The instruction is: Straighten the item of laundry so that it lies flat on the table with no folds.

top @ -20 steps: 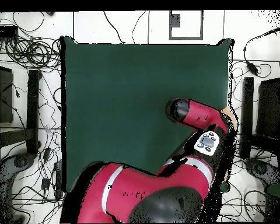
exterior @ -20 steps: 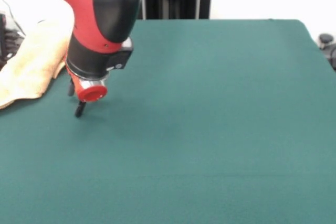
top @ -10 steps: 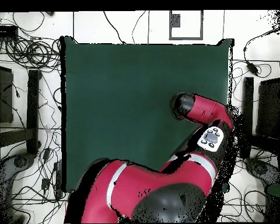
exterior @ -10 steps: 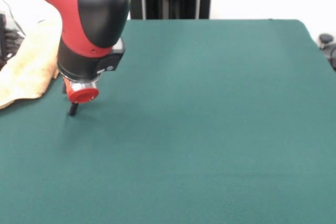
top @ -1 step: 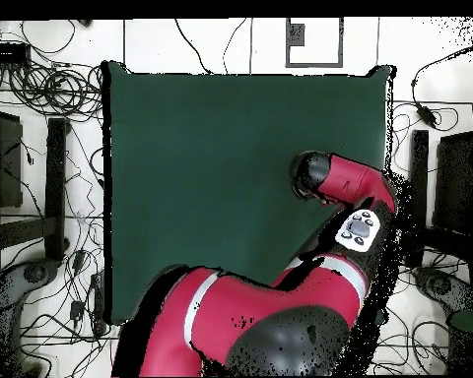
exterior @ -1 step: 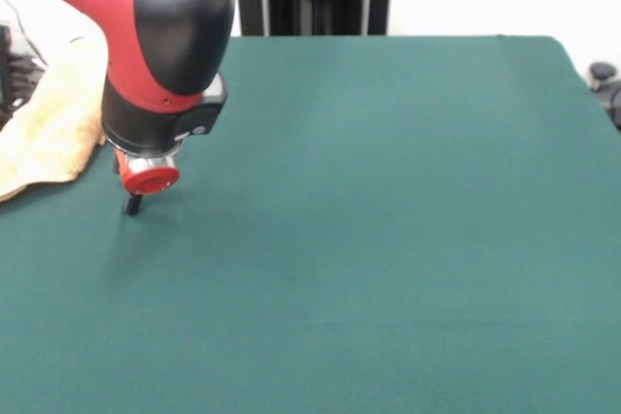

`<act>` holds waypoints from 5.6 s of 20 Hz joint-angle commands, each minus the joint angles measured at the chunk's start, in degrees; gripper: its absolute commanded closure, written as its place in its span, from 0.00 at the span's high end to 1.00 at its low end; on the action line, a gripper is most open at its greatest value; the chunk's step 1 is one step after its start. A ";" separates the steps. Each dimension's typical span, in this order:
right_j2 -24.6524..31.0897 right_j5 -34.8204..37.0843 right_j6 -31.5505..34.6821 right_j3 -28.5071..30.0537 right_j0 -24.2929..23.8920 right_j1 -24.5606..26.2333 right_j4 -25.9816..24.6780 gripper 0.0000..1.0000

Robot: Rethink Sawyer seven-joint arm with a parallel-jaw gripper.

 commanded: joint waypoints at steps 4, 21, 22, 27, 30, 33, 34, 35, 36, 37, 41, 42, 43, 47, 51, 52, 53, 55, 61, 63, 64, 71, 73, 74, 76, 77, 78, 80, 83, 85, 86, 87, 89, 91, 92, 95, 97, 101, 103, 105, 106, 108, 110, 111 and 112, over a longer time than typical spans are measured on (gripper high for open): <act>2.35 -4.07 8.61 -0.72 -1.13 11.45 -1.67 1.00; 2.33 -10.15 3.08 0.98 -3.29 10.56 -5.32 1.00; 2.61 -11.29 2.22 1.25 -3.81 10.32 -5.84 1.00; 5.32 -13.43 -2.99 5.35 -6.47 6.63 -8.26 1.00; 5.96 -15.71 -4.10 5.55 -7.87 6.69 -9.87 1.00; 6.13 -16.77 -3.38 4.72 -8.55 7.31 -11.20 1.00; 6.01 -16.87 -3.04 4.23 -8.63 7.64 -11.64 1.00; 5.64 -16.93 -2.55 3.74 -8.61 8.04 -12.05 1.00; 5.51 -17.18 -2.10 3.68 -8.61 8.30 -12.36 1.00; 5.43 -17.43 -1.84 3.62 -8.72 8.46 -12.66 1.00; 6.65 -18.52 -3.04 4.98 -9.93 7.46 -14.37 1.00; 7.22 -18.47 -3.87 5.14 -10.45 7.05 -14.85 1.00; 7.47 -18.42 -4.08 5.11 -10.69 6.91 -15.19 1.00; 9.18 -17.21 -5.18 4.88 -12.11 6.10 -16.04 1.00; 9.05 -8.06 -5.07 3.80 -12.16 5.72 -14.90 1.00; 8.84 -5.35 -5.01 3.33 -12.04 5.85 -14.57 1.00; 8.25 -4.04 -4.49 2.85 -11.64 6.13 -14.63 1.00; 7.81 -1.15 -4.19 1.95 -11.35 6.51 -14.60 1.00; 6.56 1.15 -2.18 0.88 -10.34 7.44 -14.61 1.00; 6.52 2.61 -2.22 0.72 -10.14 7.43 -14.52 1.00; 6.29 4.14 -2.00 0.15 -10.05 7.68 -14.29 1.00; 5.71 18.50 -2.04 -1.75 -9.67 5.46 -12.52 1.00; 5.32 22.27 -1.61 -2.17 -9.28 4.73 -12.35 1.00; 5.16 23.58 -1.40 -2.32 -9.11 4.45 -12.38 1.00; 4.88 23.96 -1.22 -2.62 -8.88 4.44 -12.91 1.00; 4.40 22.46 -1.01 -2.67 -8.59 4.68 -13.79 1.00; 4.16 21.56 -0.10 -2.45 -8.36 4.91 -14.10 1.00; 2.88 19.02 1.83 -2.74 -7.60 5.83 -15.67 1.00; 3.12 18.65 3.58 -2.85 -7.41 6.35 -15.81 1.00; 3.68 19.22 4.31 -1.90 -7.31 6.16 -15.01 1.00; 3.96 19.51 4.68 -1.43 -7.26 6.06 -14.61 1.00; 3.78 19.53 5.86 -0.60 -6.82 6.14 -14.08 1.00; 4.05 17.64 7.76 1.56 -6.37 6.04 -13.15 1.00; 4.00 15.65 9.05 2.39 -6.01 6.46 -13.04 1.00; 3.97 15.00 9.30 2.28 -6.00 6.83 -13.10 1.00; 3.10 13.89 10.67 1.47 -5.47 7.89 -13.37 1.00; 2.77 14.04 10.87 1.27 -5.21 8.07 -13.27 1.00; 2.11 12.85 11.04 1.15 -4.83 8.48 -13.29 1.00; 1.60 12.51 11.08 0.97 -4.53 8.72 -13.40 1.00; 1.55 12.67 9.88 0.68 -4.49 8.76 -13.35 0.00; 1.46 12.46 9.93 0.69 -4.35 8.76 -13.48 0.00; 1.12 11.88 10.02 0.64 -4.03 8.85 -13.76 0.00; 0.98 12.27 9.91 0.49 -3.99 8.94 -13.43 0.00; 1.13 12.54 9.54 0.41 -4.26 8.92 -13.10 0.00; 1.07 12.54 9.57 0.48 -4.18 8.93 -12.92 0.00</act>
